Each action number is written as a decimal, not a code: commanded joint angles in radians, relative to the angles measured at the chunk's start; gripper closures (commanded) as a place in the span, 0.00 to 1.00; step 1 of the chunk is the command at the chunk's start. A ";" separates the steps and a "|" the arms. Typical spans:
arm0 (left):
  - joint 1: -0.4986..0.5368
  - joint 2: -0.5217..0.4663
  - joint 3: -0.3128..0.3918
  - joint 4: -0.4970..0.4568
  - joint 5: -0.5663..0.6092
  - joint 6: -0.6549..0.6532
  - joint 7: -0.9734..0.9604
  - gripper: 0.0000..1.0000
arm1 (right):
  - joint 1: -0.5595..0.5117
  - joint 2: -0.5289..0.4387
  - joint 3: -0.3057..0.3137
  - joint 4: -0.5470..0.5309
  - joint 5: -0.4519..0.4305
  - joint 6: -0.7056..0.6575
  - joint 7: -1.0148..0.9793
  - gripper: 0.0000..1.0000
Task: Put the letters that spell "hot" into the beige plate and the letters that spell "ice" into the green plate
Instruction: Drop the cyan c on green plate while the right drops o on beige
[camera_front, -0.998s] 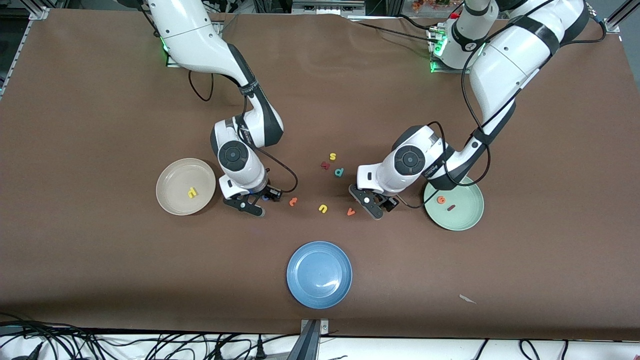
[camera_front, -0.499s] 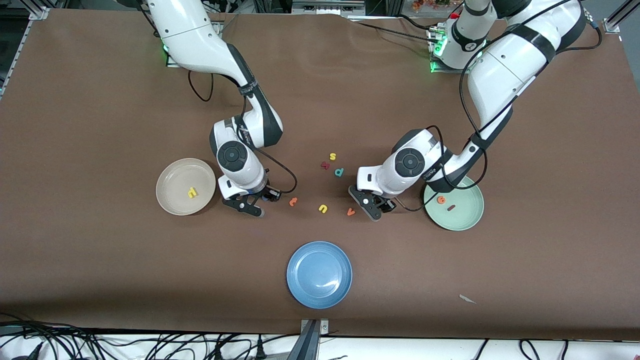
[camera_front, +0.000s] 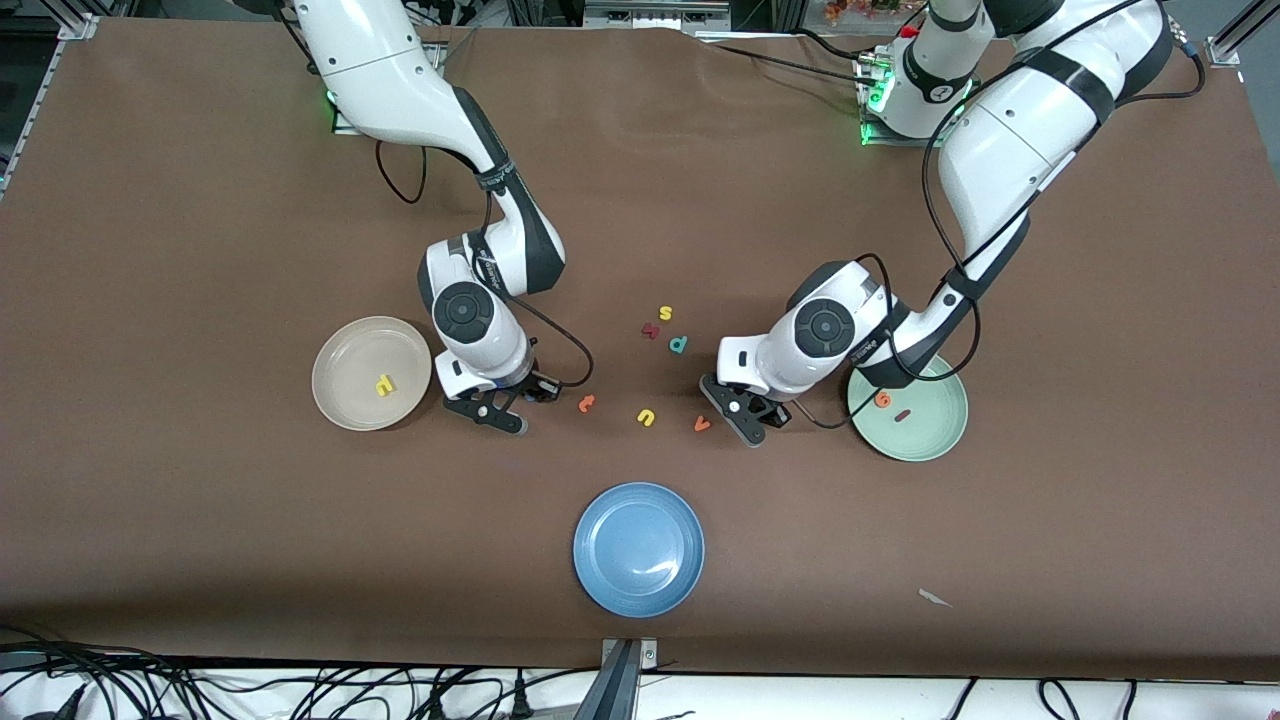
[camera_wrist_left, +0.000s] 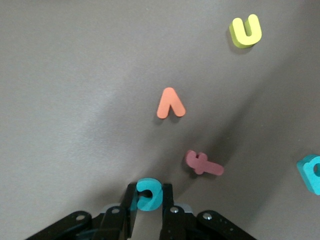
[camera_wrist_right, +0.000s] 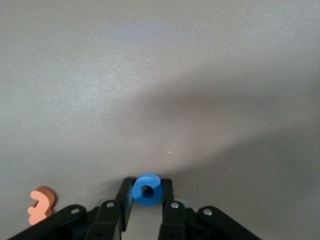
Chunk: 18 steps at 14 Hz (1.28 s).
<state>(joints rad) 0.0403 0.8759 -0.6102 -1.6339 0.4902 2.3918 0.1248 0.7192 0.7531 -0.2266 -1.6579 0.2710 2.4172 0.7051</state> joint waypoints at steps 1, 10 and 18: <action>0.013 -0.040 -0.002 0.019 0.016 -0.083 0.024 0.97 | -0.012 0.008 -0.003 0.071 0.025 -0.073 -0.021 0.89; 0.252 -0.192 -0.010 -0.055 0.013 -0.283 0.135 0.96 | -0.040 -0.245 -0.161 -0.153 0.013 -0.224 -0.448 0.91; 0.602 -0.222 -0.154 -0.248 0.024 -0.278 0.207 0.56 | -0.043 -0.357 -0.218 -0.536 0.022 0.152 -0.727 0.81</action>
<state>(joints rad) 0.6170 0.6973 -0.7379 -1.8259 0.4902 2.1027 0.3294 0.6676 0.4401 -0.4442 -2.1210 0.2710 2.5103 0.0245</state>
